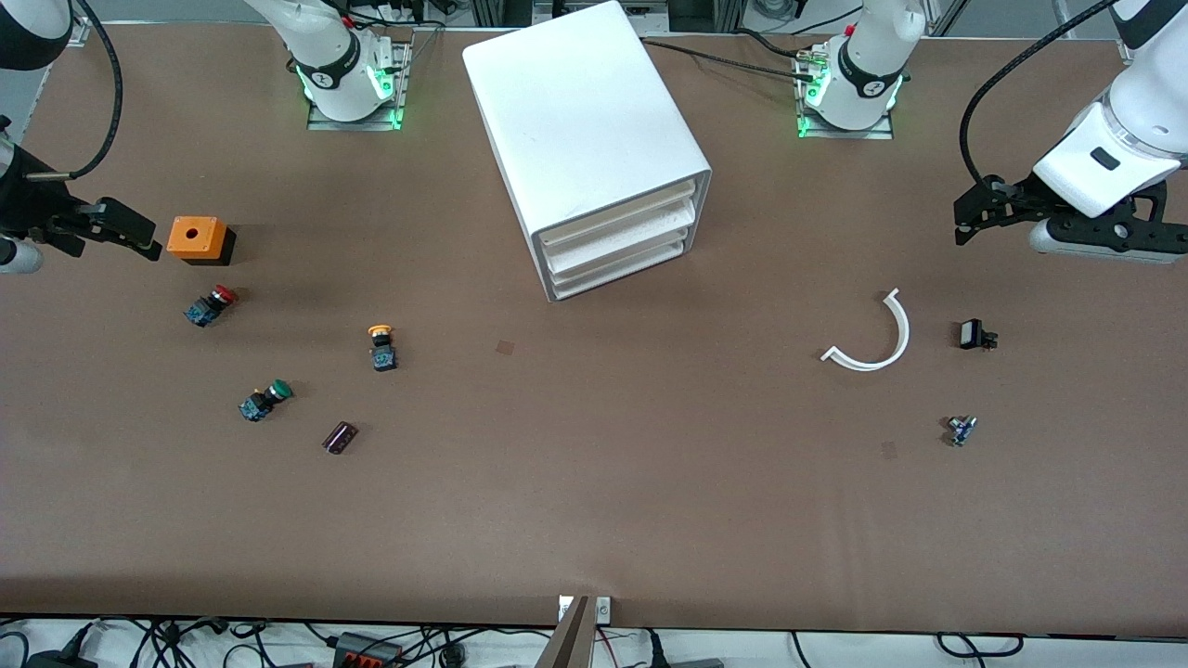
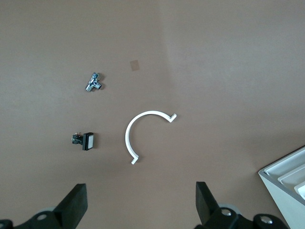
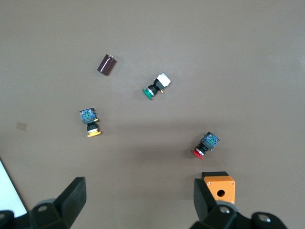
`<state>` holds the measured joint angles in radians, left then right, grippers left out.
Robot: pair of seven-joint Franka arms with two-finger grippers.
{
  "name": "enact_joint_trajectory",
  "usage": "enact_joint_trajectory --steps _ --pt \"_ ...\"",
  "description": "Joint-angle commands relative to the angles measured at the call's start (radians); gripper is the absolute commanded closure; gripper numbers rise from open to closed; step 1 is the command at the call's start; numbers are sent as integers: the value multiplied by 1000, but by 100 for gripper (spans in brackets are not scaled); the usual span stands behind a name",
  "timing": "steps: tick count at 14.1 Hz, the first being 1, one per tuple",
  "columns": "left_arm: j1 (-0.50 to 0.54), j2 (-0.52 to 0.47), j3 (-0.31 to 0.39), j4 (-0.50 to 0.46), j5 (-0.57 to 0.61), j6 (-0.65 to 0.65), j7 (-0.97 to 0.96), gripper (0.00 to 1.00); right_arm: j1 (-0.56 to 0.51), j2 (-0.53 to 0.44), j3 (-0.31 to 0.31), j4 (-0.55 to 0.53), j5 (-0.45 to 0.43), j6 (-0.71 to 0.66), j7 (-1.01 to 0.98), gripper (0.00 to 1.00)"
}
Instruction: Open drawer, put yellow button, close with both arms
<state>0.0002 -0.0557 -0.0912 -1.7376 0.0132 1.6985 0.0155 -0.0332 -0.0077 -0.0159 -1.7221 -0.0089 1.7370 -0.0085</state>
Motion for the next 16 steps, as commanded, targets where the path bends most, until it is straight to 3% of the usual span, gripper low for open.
enact_joint_trajectory --steps 1,16 --pt "1 11 1 27 -12 -22 8 0 -4 -17 2 -13 -14 -1 -11 0" --pt "0 20 -2 27 -12 -17 6 0 -7 -5 2 -16 -6 -2 -11 0"
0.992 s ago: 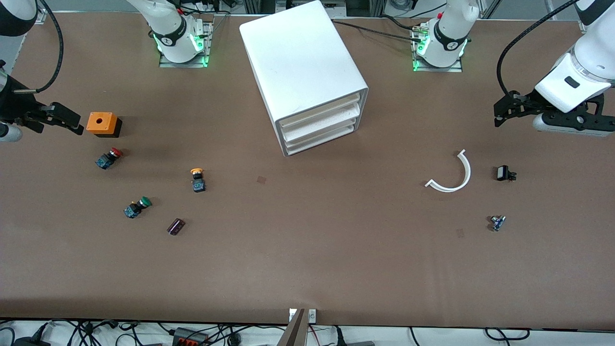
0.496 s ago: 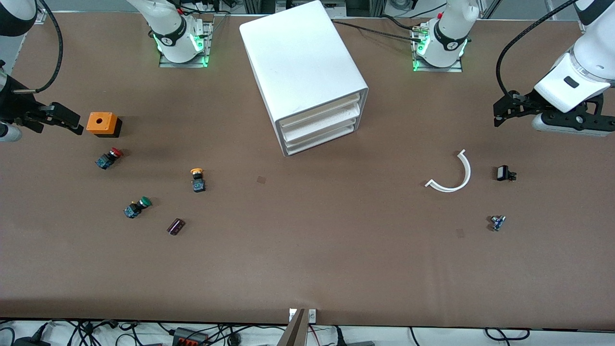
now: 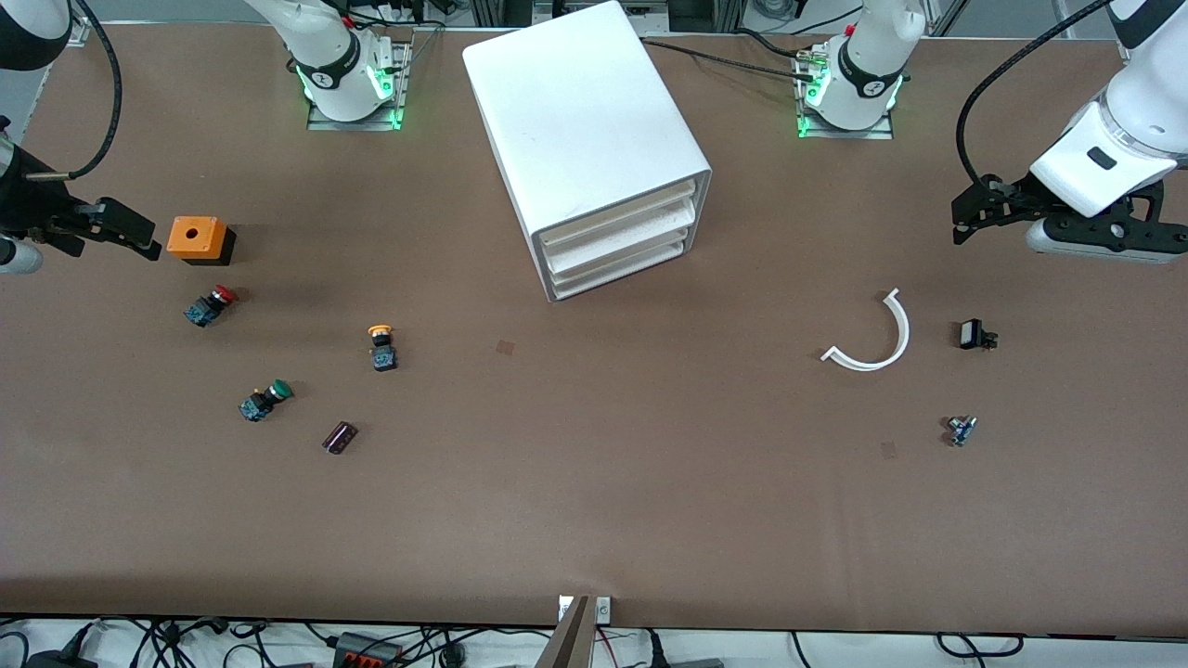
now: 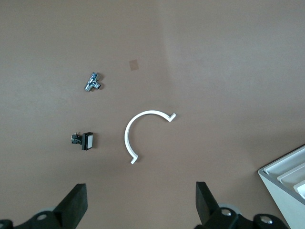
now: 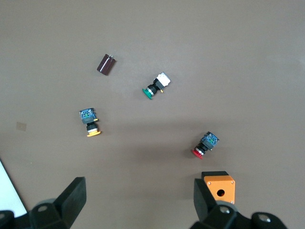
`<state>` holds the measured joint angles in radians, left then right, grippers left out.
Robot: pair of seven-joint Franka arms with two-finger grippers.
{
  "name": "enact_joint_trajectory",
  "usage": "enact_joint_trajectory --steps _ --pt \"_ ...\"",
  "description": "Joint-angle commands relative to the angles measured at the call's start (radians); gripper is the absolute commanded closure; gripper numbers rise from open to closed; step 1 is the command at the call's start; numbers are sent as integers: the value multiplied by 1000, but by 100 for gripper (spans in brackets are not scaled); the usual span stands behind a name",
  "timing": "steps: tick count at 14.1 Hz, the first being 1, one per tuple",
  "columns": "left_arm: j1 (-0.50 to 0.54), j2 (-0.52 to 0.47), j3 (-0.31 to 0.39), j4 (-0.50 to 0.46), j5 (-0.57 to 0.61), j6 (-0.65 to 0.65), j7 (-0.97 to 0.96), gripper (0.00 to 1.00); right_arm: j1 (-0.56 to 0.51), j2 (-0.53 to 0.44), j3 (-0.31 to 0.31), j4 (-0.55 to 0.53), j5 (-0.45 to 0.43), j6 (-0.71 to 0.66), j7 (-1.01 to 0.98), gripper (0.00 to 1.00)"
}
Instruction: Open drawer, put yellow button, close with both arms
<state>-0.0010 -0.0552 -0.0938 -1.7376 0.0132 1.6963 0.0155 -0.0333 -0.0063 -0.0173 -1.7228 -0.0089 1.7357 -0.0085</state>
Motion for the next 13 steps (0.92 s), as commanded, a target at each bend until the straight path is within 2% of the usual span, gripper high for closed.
enact_joint_trajectory --steps 1,5,8,13 --pt "1 24 -1 29 -10 -15 18 0 -7 -4 3 -15 -6 -1 -10 0" --pt "1 55 -3 26 -12 -24 15 0 0 22 5 -21 -8 -1 -8 0" --pt "1 110 -6 26 -10 -81 14 0 22 51 7 -21 -8 -4 -10 0" --pt "-17 123 -9 29 -27 -115 23 0 64 91 7 -23 -6 4 7 0"
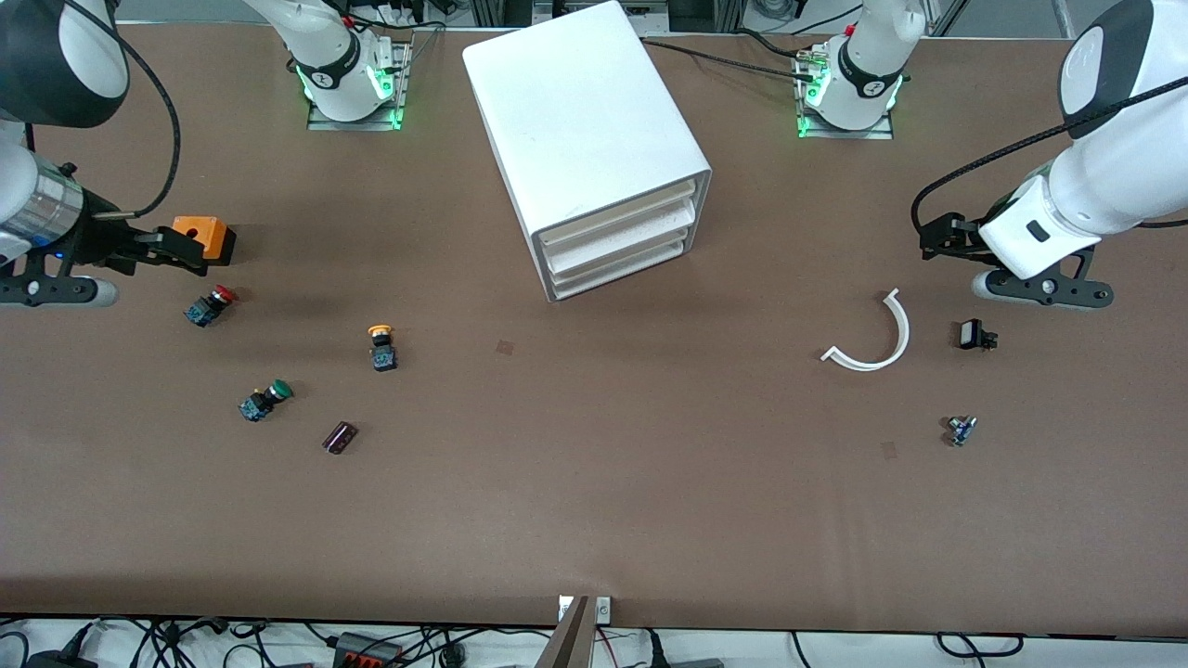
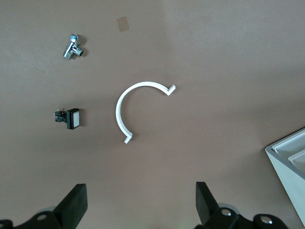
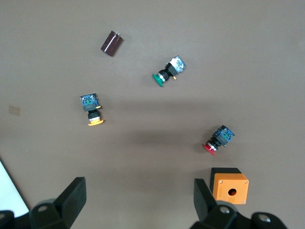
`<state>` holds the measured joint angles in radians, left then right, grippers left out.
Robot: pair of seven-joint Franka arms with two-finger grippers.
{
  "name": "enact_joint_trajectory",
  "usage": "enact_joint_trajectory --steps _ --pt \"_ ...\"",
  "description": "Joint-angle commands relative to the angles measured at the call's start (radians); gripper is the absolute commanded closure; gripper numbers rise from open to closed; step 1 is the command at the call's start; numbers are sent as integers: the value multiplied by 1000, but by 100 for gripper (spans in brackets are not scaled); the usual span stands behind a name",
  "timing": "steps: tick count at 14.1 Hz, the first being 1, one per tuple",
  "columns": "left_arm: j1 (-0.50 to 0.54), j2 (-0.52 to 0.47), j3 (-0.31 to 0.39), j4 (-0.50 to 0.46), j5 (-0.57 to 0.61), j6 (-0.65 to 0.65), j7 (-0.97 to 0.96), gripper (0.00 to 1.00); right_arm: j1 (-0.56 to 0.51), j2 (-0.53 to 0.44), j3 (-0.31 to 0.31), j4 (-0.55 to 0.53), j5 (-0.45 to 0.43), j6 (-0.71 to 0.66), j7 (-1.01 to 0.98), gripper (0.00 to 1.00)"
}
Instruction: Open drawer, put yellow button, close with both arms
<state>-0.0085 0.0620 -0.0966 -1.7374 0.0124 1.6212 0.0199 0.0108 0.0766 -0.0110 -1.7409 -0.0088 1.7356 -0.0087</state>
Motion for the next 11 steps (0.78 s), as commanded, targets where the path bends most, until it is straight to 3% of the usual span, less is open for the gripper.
enact_joint_trajectory --steps 1,4,7,11 --pt "-37 7 -18 29 -31 -62 20 0 24 12 0 -5 -5 2 13 0" --pt "-94 15 -46 25 -136 -105 20 0 44 28 0 -5 1 24 29 0" --pt "-157 47 -63 27 -334 -133 22 0 72 63 0 -5 1 65 61 0" --pt "-162 134 -63 13 -632 -101 125 0 141 115 0 -3 0 87 121 0"
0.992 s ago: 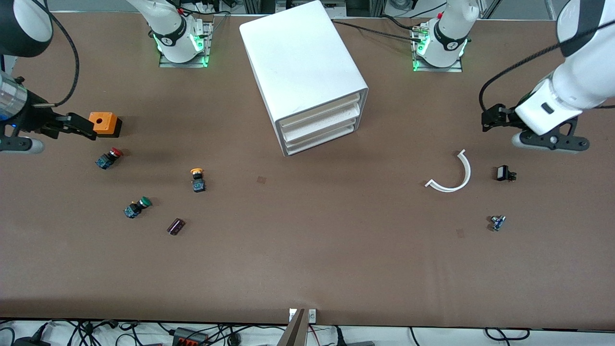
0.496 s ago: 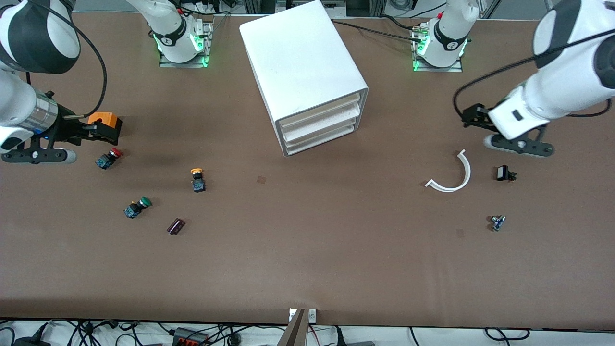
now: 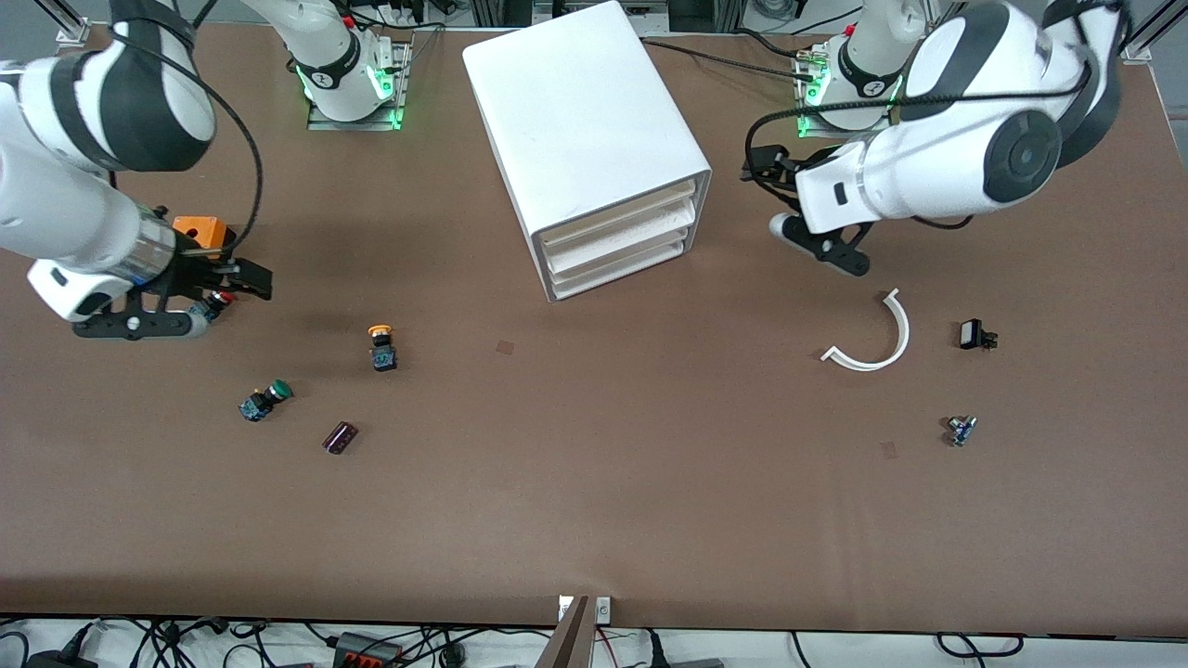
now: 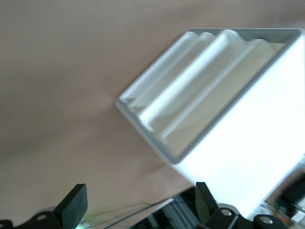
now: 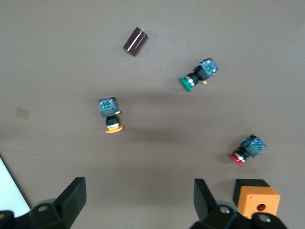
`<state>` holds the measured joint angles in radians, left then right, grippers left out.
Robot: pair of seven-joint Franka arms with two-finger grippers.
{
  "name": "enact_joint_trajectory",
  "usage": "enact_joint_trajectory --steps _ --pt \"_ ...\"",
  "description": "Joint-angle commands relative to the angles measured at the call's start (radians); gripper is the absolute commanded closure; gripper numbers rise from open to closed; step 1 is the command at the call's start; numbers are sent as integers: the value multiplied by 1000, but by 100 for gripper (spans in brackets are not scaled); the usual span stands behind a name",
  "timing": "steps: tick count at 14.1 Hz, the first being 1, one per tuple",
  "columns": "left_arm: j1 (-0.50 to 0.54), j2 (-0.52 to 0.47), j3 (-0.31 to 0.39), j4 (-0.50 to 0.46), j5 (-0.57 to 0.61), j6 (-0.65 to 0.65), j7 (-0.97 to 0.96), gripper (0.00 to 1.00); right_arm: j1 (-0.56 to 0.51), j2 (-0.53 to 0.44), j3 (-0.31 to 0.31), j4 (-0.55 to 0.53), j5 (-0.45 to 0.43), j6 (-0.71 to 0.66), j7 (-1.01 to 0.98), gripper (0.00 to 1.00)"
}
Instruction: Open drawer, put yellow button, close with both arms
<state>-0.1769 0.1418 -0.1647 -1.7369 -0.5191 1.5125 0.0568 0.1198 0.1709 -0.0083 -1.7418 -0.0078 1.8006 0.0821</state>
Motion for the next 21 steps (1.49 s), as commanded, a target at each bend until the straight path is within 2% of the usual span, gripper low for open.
enact_joint_trajectory --steps 1,3,6,8,11,14,18,21 --pt "14 89 5 11 -157 11 165 0 55 36 -2 -2 -1 32 30 0" --pt "11 137 7 -7 -251 41 259 0 86 71 -2 -2 -1 58 30 0" --pt "7 163 -19 -136 -401 196 410 0 107 123 -2 1 -3 95 15 0" --pt "22 200 -19 -150 -481 203 498 0 110 163 -2 4 -1 114 2 0" --pt "13 229 -22 -176 -510 216 552 18 126 232 -2 5 -1 166 -42 0" --pt "10 242 -22 -245 -631 218 662 23 138 288 -1 7 3 207 -70 0" --pt "-16 245 -33 -291 -691 221 695 34 153 370 -1 4 3 292 -74 0" --pt "-35 248 -44 -296 -720 222 696 37 166 420 -1 2 -6 341 -76 0"
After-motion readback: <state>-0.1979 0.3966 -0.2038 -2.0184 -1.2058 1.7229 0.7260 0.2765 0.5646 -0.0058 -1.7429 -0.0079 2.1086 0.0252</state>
